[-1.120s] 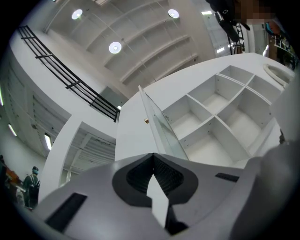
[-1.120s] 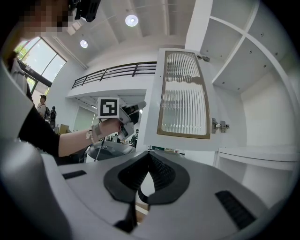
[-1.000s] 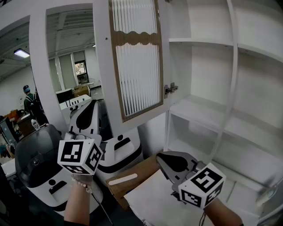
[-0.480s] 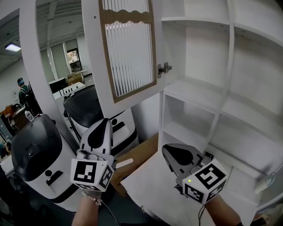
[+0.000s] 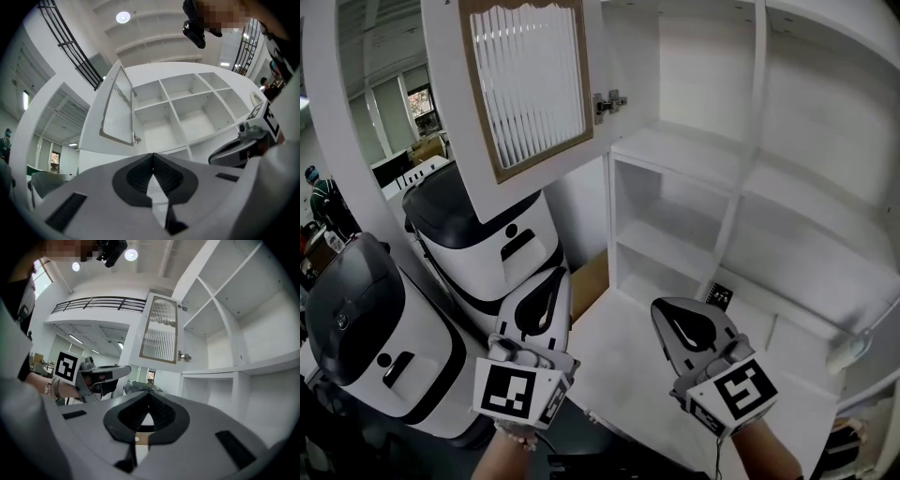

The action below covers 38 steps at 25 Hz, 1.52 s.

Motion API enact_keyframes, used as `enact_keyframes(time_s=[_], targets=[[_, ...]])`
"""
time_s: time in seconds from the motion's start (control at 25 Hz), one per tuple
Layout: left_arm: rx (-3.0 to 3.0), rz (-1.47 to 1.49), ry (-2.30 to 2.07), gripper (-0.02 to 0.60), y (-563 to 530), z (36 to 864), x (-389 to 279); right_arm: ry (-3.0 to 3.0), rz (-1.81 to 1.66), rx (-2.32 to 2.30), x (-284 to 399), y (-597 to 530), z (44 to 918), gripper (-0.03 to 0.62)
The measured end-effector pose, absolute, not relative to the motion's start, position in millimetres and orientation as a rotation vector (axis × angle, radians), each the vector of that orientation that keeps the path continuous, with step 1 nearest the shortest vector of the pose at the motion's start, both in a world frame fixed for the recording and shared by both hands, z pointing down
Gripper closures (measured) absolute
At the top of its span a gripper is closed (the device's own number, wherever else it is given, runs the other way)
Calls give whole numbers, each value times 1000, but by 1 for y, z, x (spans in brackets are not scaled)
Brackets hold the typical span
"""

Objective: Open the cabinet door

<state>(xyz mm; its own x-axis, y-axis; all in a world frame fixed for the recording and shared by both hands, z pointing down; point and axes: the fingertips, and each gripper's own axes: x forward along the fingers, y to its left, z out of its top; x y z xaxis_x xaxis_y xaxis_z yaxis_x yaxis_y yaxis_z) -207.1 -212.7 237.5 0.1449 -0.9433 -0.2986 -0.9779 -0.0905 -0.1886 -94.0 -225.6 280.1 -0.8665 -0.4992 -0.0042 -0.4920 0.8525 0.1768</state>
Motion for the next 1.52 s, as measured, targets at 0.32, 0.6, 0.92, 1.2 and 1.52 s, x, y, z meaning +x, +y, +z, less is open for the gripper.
enact_keyframes(time_s=[0.32, 0.6, 0.92, 1.2, 1.52], targets=[[-2209, 102, 1735, 583, -212, 265, -155, -2935, -206, 974, -47, -221, 307, 595], [-2402, 61, 1634, 583, -214, 298, -94, -2849, -189, 1151, -10, -218, 323, 595], [-2528, 90, 1574, 583, -212, 321, -58, -2758, -163, 1288, 39, -210, 339, 595], [-2603, 37, 1477, 582, -213, 337, -30, -2701, -88, 1357, 64, -203, 360, 595], [-2683, -51, 1307, 583, -210, 358, -4, -2630, -60, 1430, 83, -198, 379, 594]])
